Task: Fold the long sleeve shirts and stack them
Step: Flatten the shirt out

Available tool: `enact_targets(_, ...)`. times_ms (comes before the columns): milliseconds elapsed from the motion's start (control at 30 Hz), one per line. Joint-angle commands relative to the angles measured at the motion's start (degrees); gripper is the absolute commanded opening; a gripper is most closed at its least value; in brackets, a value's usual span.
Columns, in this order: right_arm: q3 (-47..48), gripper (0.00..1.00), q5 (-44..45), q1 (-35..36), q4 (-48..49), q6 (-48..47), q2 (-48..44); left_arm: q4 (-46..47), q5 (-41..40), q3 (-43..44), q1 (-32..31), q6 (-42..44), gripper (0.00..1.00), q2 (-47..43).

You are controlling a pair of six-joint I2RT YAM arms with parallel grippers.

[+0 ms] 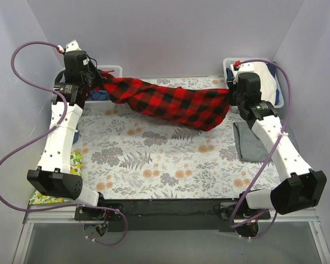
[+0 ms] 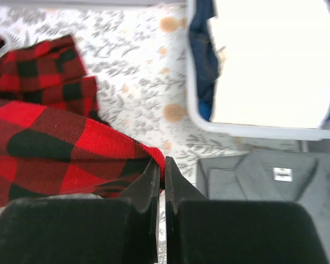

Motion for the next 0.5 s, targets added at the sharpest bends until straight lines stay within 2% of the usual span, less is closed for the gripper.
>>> enact_targets(0,0.70,0.01,10.17,-1.18,5.34,-0.96,-6.29,0.68,-3.84,5.52,0.39,2.84,0.00,-4.15)
enact_targets(100,-0.53,0.01,10.01,-1.44,9.48,-2.01,-11.74,1.29,-4.63,7.37,0.39,3.81,0.00,-6.08)
enact_targets(267,2.71,0.01,7.81,-1.44,16.43,-4.90,-18.43,2.78,-2.97,12.82,0.39,5.21,0.00,-8.81)
enact_targets(467,9.91,0.01,4.47,-1.53,21.53,-8.60,-23.09,11.83,5.46,16.16,0.39,8.82,0.00,-14.78)
